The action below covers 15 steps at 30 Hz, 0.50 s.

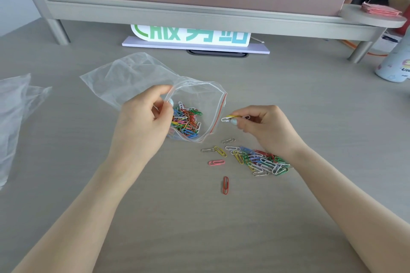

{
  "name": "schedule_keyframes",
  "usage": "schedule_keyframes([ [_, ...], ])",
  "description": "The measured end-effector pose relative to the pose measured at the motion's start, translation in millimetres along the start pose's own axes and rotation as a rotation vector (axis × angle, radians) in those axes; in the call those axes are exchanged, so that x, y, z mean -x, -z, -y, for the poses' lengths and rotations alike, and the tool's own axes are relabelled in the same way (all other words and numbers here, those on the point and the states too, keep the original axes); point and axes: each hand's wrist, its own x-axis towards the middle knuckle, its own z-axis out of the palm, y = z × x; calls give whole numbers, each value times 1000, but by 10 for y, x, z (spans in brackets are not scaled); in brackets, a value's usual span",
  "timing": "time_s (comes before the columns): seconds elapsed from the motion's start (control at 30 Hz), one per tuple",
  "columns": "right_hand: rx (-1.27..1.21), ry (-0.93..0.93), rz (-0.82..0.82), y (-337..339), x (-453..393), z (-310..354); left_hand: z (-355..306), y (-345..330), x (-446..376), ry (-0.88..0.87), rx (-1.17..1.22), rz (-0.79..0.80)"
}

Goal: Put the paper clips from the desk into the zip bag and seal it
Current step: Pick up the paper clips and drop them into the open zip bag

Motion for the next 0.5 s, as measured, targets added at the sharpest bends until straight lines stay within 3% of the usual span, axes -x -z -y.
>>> schedule_keyframes([
  [0.23,23,87,36,-297,-228,248,-4,0,-2,-25,3,1],
  [0.5,357,190,62,-706,-574,338,-4,-1,-7,-35,10,-4],
])
